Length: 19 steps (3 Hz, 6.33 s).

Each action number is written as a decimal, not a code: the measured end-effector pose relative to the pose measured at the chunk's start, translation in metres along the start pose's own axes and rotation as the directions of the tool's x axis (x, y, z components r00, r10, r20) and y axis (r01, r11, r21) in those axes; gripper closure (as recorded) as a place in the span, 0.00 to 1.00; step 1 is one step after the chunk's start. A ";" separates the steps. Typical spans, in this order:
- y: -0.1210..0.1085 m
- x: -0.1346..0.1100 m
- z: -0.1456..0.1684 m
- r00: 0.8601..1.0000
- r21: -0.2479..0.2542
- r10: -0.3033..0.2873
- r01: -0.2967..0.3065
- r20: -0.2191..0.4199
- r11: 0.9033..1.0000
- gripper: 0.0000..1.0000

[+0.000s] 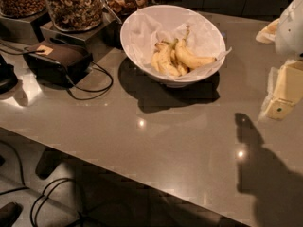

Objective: Pick banana from white bowl

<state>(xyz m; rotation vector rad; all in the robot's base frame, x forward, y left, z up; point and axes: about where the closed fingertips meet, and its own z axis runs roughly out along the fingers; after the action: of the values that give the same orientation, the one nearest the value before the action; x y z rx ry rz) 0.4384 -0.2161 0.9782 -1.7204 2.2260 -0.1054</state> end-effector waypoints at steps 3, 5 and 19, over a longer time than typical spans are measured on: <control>-0.034 -0.048 0.012 0.995 0.028 -0.010 0.013 -0.097 1.000 0.00; -0.043 -0.072 0.021 0.993 0.028 -0.059 0.063 -0.099 0.998 0.00; -0.152 -0.101 0.168 0.929 -0.265 0.362 -0.368 -0.075 0.891 0.60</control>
Offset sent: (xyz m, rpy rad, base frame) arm 0.0583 0.0520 0.0090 -0.1203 0.0117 -0.0288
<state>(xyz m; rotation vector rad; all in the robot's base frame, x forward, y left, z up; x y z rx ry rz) 0.6520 -0.1380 0.8787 -1.3882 2.6404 0.2871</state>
